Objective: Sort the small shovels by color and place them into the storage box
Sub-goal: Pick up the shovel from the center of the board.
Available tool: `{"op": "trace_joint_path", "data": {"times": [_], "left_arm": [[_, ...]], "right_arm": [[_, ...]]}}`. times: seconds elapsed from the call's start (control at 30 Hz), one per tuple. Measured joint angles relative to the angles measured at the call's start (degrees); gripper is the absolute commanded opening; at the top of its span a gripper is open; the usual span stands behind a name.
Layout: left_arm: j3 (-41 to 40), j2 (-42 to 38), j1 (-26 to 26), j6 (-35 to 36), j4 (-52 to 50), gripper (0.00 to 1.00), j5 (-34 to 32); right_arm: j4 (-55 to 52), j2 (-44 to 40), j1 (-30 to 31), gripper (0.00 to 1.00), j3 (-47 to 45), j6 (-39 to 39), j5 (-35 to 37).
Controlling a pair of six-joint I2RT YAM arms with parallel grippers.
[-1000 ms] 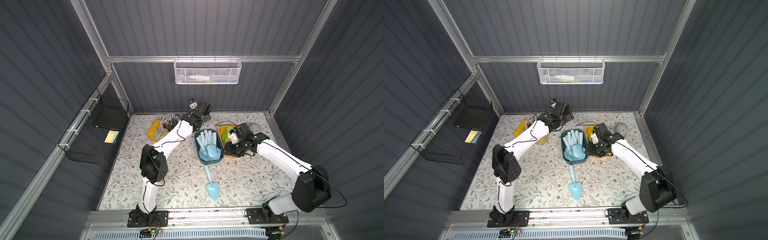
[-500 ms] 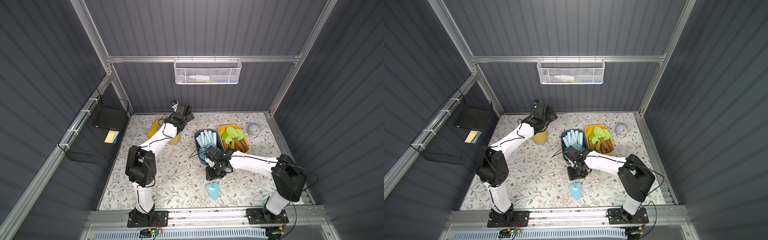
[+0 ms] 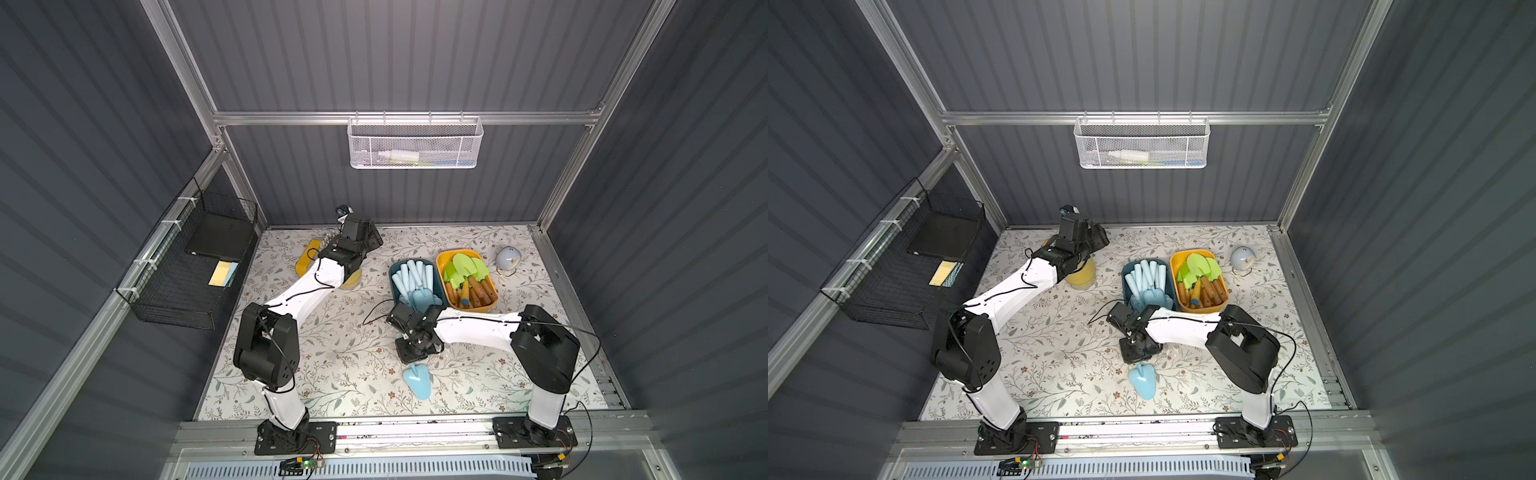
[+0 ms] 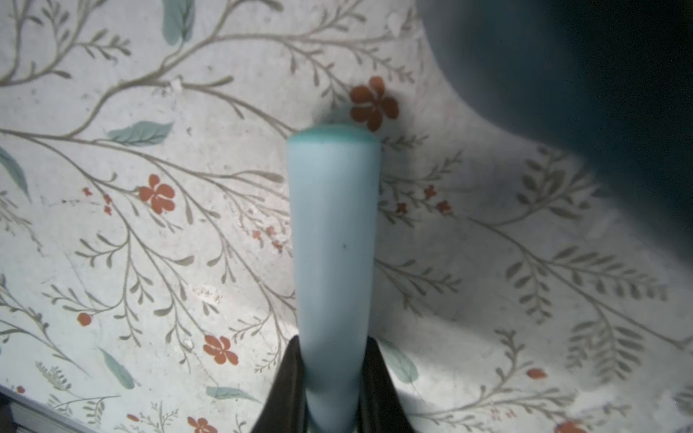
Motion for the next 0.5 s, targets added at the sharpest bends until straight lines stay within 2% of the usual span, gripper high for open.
{"op": "trace_joint_path", "data": {"times": [0.13,0.27,0.5], "left_arm": [[-2.2,-1.2,0.3,0.3,1.9,0.75,0.7],[-3.9,-2.7,0.6,0.3,2.6,0.75,1.0],[-6.2,-4.5,1.0,0.4,4.6,0.75,1.0]], "right_arm": [[-2.1,0.0,1.6,0.00,2.2,-1.3,-0.5],[-4.5,0.0,1.8,0.00,8.6,-3.0,0.6],[-8.4,0.0,-3.4,0.00,24.5,-5.2,4.5]]}}
